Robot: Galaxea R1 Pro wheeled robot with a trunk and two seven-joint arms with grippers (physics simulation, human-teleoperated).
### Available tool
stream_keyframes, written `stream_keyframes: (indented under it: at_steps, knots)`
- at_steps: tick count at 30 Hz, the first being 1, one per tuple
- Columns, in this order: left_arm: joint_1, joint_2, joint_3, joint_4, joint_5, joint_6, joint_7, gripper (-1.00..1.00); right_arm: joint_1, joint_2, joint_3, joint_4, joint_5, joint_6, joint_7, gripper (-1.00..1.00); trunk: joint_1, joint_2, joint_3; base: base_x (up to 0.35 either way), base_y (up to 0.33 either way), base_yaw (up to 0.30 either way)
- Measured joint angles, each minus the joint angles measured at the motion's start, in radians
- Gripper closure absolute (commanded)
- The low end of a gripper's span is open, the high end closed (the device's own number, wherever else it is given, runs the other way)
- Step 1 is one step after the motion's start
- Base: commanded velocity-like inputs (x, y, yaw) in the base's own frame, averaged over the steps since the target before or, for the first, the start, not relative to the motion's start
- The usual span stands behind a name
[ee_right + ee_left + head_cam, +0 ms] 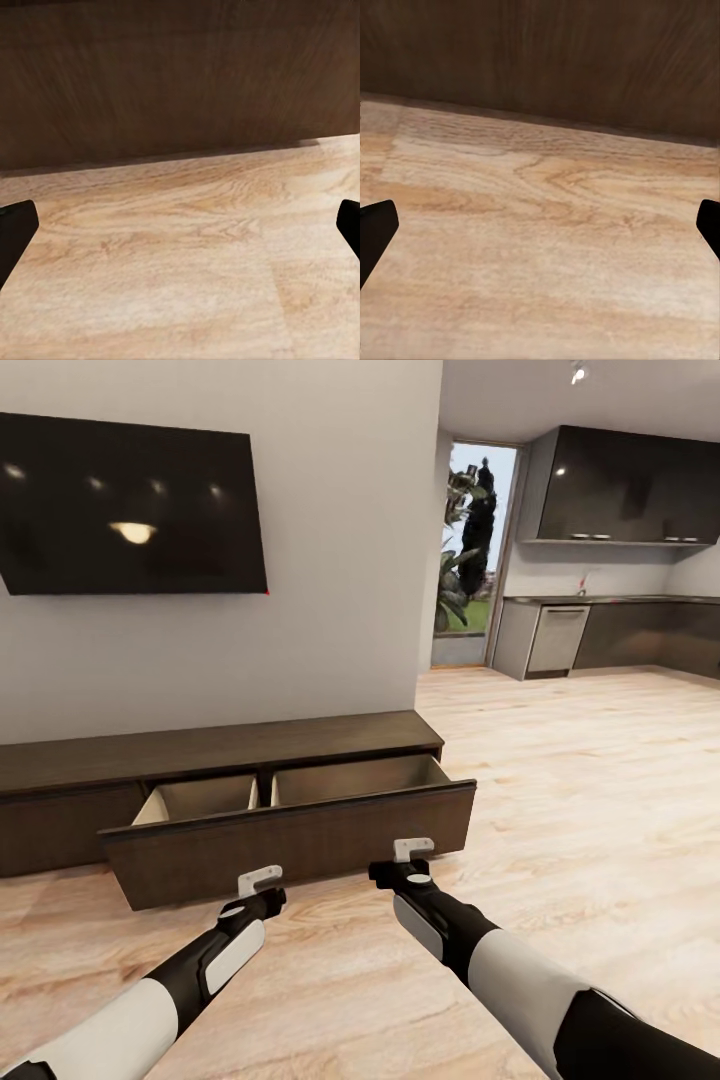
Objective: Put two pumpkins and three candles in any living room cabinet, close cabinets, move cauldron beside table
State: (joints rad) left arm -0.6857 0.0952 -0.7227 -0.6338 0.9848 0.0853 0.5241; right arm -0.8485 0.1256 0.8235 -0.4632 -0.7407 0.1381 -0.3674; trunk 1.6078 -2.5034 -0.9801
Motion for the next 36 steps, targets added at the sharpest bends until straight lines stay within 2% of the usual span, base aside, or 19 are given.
stream_keyframes:
  at_steps: [6, 18, 23, 26, 28, 32, 36]
  knots:
    - [0.001, 0.002, 0.000, 0.001, 0.000, 0.000, -0.001, -1.00, 0.000, 0.001, 0.000, 0.001, 0.000, -0.002, 0.000, -1.00, 0.000, 0.000, 0.000, 0.132, 0.019, 0.000]
    - [0.001, 0.001, -0.001, 0.001, 0.000, 0.000, -0.001, -1.00, 0.000, 0.001, 0.000, 0.010, 0.000, -0.016, 0.006, -1.00, -0.001, 0.000, 0.000, 0.325, 0.005, 0.000]
    - [0.001, 0.000, -0.001, 0.001, 0.000, -0.001, 0.000, -1.00, 0.000, 0.001, 0.001, 0.085, 0.000, -0.018, 0.016, -1.00, 0.000, 0.000, 0.000, 0.270, 0.000, 0.000]
    - [0.000, -0.001, -0.004, 0.001, 0.000, -0.001, 0.000, -1.00, 0.000, 0.001, 0.000, 0.130, 0.000, -0.018, 0.051, -1.00, 0.000, 0.000, 0.000, 0.070, 0.000, 0.000]
    - [0.000, -0.001, -0.017, 0.000, 0.000, -0.001, 0.000, -1.00, 0.000, 0.001, 0.000, 0.140, 0.000, -0.020, 0.064, -1.00, 0.000, 0.000, 0.000, 0.024, 0.000, 0.000]
    - [0.000, -0.001, -0.080, 0.000, 0.000, -0.022, 0.000, -1.00, 0.000, 0.001, 0.000, 0.151, 0.000, -0.031, 0.077, -1.00, 0.000, 0.000, 0.000, 0.007, 0.000, 0.000]
    - [0.000, -0.001, -0.096, 0.000, 0.001, -0.038, 0.001, -1.00, 0.000, 0.002, 0.000, 0.157, 0.000, -0.035, 0.079, -1.00, 0.001, -0.001, -0.012, 0.001, 0.000, 0.000]
